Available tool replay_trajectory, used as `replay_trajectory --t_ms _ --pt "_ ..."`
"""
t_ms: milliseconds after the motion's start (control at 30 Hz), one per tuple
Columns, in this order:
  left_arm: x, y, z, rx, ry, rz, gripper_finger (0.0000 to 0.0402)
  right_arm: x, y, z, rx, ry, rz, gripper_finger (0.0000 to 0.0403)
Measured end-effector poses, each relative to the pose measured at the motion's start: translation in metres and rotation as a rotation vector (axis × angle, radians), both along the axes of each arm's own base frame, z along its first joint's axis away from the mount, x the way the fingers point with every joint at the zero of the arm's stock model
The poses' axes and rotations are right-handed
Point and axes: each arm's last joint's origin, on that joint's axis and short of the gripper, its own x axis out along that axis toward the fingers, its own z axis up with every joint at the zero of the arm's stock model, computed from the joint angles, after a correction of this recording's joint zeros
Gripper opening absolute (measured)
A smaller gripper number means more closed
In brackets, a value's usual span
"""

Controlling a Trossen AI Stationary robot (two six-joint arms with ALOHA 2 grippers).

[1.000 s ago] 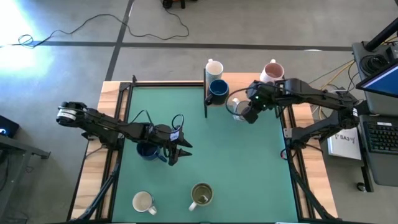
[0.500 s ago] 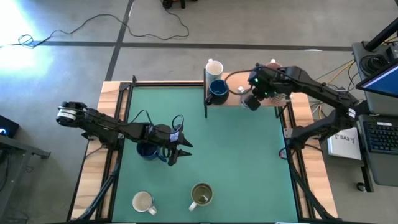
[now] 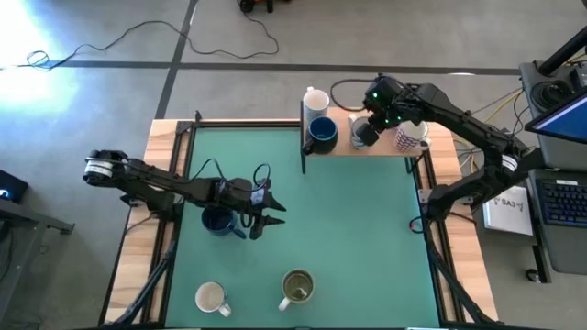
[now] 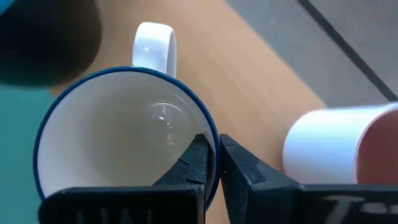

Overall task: Place coffee mugs
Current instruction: Put the right blue patterned mug on the shelf

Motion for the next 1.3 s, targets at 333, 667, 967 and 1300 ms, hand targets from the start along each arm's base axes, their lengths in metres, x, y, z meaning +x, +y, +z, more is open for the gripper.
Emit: replay_trajectory --t_ms 333,667,967,1300 --pt "0.000 0.008 0.000 0.006 -0.001 0.023 0.0168 -0.007 -0.024 -0.002 -0.035 -0.013 -0.031 0.0013" --pt "0.001 0.016 0.000 0.016 -0.002 0.046 0.0168 0.003 -0.040 -0.010 -0.043 -0.040 0.012 0.0039" --pt "0.000 0.022 -0.001 0.019 0.004 0.049 0.0168 0.007 -0.046 -0.013 -0.067 -0.031 0.039 0.0094" --pt "0.000 0.023 -0.001 0.015 0.006 0.047 0.0168 -0.001 -0.040 0.021 -0.077 -0.097 -0.029 0.0091"
